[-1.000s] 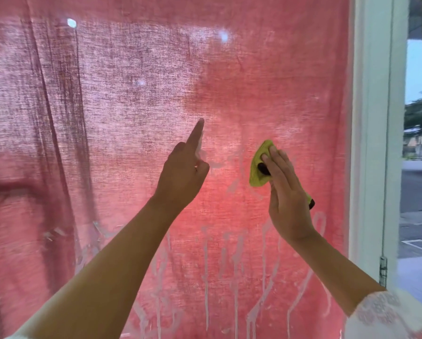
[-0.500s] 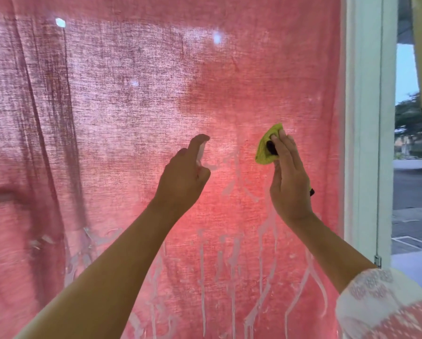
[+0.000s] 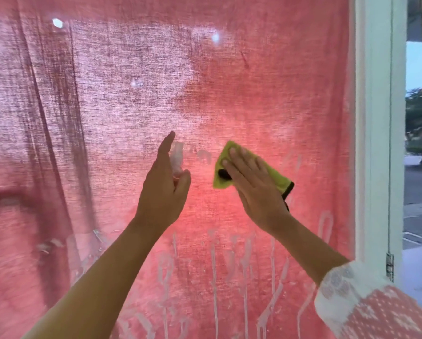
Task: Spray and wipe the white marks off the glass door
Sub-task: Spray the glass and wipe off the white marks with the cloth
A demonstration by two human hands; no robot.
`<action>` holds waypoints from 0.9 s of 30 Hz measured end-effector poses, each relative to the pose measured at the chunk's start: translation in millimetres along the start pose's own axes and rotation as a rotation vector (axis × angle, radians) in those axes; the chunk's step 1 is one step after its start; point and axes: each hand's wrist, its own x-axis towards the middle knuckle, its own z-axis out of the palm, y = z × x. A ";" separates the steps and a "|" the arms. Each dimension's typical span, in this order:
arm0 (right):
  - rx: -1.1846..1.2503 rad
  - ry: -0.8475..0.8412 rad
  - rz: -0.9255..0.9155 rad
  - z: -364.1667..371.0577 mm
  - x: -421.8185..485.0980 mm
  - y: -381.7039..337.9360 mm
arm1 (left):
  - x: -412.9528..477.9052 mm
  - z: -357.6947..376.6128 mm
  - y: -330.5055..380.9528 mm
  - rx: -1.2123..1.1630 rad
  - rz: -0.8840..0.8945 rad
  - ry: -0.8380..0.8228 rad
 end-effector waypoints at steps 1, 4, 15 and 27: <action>-0.025 0.014 0.004 -3.3 -1.7 3.5 | 0.7 -2.3 -0.8 -0.012 -0.009 0.003; -0.061 0.059 0.138 -4.2 20.9 1.5 | 1.9 -8.2 -4.8 -0.004 -0.032 0.020; -0.130 0.014 -0.041 2.7 9.3 -8.2 | 10.2 -16.1 -2.8 -0.015 0.080 0.089; -0.062 0.073 -0.049 22.7 57.2 -44.4 | 11.6 -26.3 -15.7 0.018 -0.012 0.149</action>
